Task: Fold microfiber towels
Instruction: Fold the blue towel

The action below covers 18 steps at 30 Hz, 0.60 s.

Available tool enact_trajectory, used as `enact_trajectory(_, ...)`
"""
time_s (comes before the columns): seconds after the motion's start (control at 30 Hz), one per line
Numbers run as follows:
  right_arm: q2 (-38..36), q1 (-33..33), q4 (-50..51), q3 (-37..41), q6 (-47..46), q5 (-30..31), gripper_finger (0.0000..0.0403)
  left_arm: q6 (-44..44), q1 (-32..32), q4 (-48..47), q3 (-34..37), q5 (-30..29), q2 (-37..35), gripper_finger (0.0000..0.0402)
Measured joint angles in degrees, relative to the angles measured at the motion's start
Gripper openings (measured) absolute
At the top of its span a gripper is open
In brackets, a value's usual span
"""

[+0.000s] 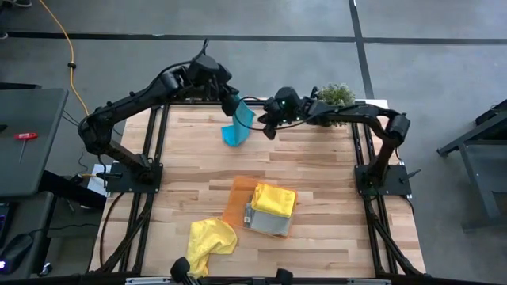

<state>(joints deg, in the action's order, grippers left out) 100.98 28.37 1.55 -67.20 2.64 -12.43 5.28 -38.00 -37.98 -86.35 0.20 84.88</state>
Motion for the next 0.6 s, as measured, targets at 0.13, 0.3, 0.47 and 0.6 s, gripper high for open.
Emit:
enact_trajectory(0.13,3.3,0.1,-0.9,0.0,0.8,0.0,0.0071,0.1,1.3,0.0,0.0,1.0,0.0,0.0000)
enact_trajectory(0.3,8.1,0.5,-5.6,0.0,3.9,0.0,0.0156,0.1,3.1,0.0,0.0,1.1,0.0,0.0000)
enact_trajectory(0.47,9.9,0.9,-6.1,0.0,9.6,5.4,0.0209,0.4,4.0,-0.8,0.0,1.1,0.0,0.0000)
enact_trajectory(0.6,9.8,1.4,-6.9,0.0,11.6,6.8,0.0216,0.6,4.1,-1.3,0.0,1.1,0.0,0.0000)
